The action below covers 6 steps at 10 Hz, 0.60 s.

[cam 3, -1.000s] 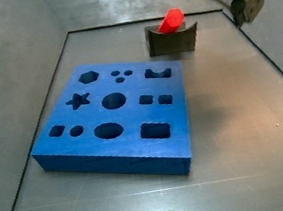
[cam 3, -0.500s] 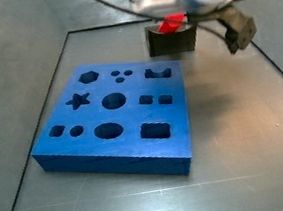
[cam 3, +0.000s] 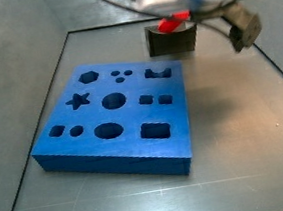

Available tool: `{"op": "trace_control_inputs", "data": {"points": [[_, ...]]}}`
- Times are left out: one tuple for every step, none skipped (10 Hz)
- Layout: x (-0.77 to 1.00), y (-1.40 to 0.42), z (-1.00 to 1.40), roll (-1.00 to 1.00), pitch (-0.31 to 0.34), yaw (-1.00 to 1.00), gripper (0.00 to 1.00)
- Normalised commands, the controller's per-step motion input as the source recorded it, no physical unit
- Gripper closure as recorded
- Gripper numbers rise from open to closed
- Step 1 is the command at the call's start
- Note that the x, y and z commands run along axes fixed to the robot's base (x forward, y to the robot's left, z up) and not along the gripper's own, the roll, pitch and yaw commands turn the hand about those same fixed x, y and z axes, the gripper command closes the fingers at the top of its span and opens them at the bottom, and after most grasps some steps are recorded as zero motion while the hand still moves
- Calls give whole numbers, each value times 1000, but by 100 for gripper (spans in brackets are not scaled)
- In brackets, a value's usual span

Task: Pick up the hexagon object. Move up. Place the hexagon object on the fixture. Regrasp the hexagon object. Move to above the board. Insert the hexagon object.
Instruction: Move to above the board.

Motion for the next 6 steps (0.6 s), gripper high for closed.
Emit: {"op": "trace_control_inputs", "data": {"points": [[-27, -164, 1000, -87, -124, -27, 100], [-28, -162, 1000, -63, -95, -61, 100], [-30, -153, 1000, -42, -35, -88, 100], [-29, -149, 1000, -36, -5, -94, 100], [-30, -141, 1000, -28, 54, -91, 100], [-31, -136, 1000, -31, 84, -79, 100]]}}
